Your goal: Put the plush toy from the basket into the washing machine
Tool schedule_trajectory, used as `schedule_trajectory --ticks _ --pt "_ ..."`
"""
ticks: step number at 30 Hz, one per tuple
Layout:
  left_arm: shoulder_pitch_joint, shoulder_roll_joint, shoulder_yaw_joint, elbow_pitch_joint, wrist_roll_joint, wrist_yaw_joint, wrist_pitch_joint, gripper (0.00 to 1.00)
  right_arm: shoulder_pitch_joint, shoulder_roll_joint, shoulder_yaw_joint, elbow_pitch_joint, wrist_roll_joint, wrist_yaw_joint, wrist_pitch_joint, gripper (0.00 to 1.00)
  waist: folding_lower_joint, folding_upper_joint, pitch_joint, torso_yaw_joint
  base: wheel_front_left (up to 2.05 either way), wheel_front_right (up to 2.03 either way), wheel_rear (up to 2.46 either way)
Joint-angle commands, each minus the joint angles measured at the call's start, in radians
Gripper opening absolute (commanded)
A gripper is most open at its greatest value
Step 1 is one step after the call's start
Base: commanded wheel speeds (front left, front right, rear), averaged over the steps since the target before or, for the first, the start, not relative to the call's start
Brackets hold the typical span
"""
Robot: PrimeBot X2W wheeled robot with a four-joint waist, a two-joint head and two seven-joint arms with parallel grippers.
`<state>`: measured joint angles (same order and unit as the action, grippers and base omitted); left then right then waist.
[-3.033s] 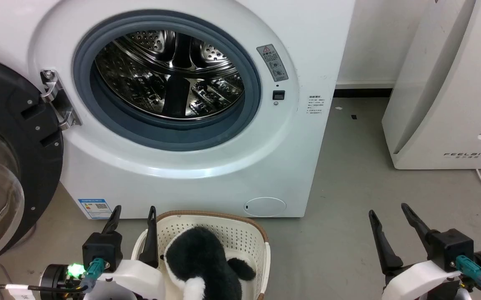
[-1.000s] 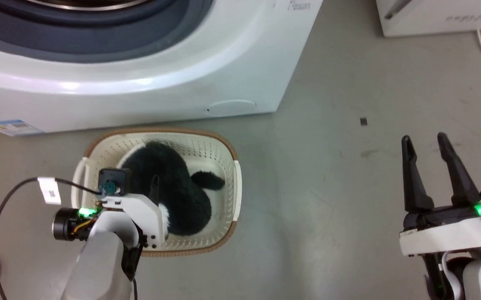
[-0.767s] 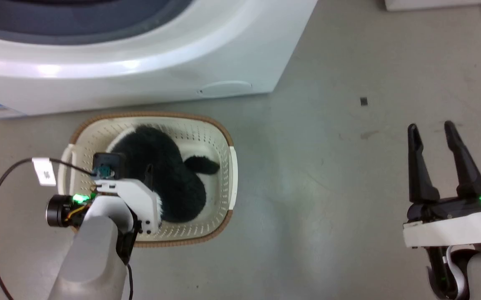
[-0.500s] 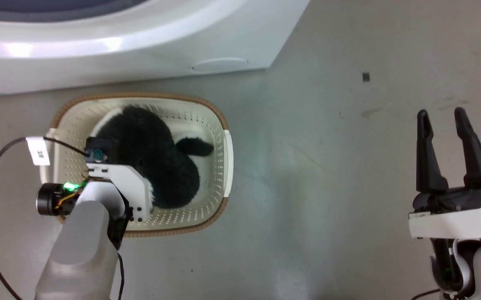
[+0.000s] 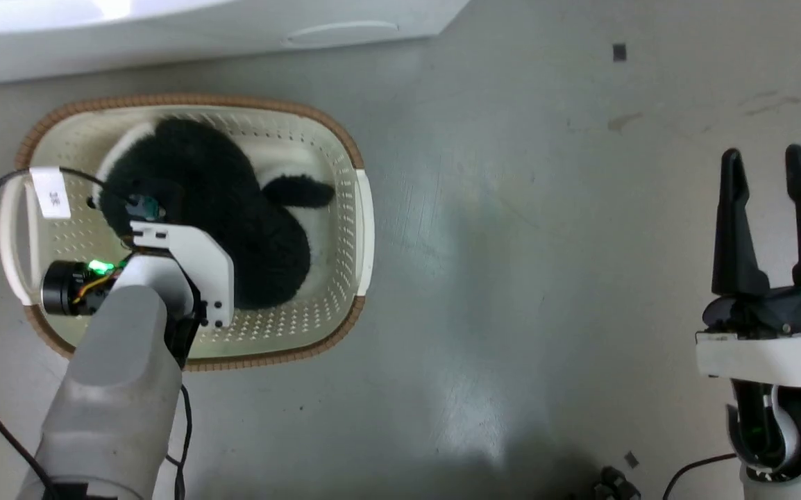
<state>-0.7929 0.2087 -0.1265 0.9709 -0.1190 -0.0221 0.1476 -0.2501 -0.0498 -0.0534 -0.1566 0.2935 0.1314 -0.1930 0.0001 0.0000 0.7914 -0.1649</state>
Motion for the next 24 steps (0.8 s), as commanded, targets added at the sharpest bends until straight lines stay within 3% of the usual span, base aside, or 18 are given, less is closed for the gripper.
schedule_trajectory --ticks 1,19,20,21,22,24 --pt "-0.033 0.009 -0.006 0.025 -0.008 -0.004 -0.001 1.00 -0.025 0.000 -0.004 -0.009 0.017 -0.001 -0.009 1.00 -0.0001 0.0000 0.025 -0.003 0.00 0.00 0.00" --pt "-0.192 0.042 -0.058 0.210 -0.042 -0.004 -0.013 1.00 -0.073 0.000 -0.014 -0.022 0.073 -0.001 -0.047 1.00 -0.0001 0.0000 0.147 -0.022 0.00 0.00 0.00" --pt "-0.199 0.044 -0.061 0.220 -0.044 -0.006 -0.013 0.44 -0.076 0.000 -0.014 -0.022 0.076 -0.001 -0.049 1.00 -0.0001 0.0000 0.149 -0.024 0.00 0.00 0.00" --pt "-0.207 0.046 -0.065 0.230 -0.045 -0.007 -0.018 0.16 -0.078 0.000 -0.015 -0.023 0.079 -0.001 -0.051 1.00 -0.0001 0.0000 0.152 -0.026 0.00 0.00 0.00" --pt "-0.215 0.048 -0.069 0.241 -0.047 -0.008 -0.019 0.00 -0.080 0.000 -0.015 -0.023 0.082 -0.001 -0.053 1.00 -0.0001 0.0000 0.155 -0.027 0.00 0.00 0.00" --pt "-0.229 0.051 -0.075 0.261 -0.052 -0.015 -0.019 0.00 -0.084 0.000 -0.014 -0.022 0.088 -0.001 -0.057 1.00 -0.0001 0.0000 0.158 -0.031 0.00 0.00 0.00"
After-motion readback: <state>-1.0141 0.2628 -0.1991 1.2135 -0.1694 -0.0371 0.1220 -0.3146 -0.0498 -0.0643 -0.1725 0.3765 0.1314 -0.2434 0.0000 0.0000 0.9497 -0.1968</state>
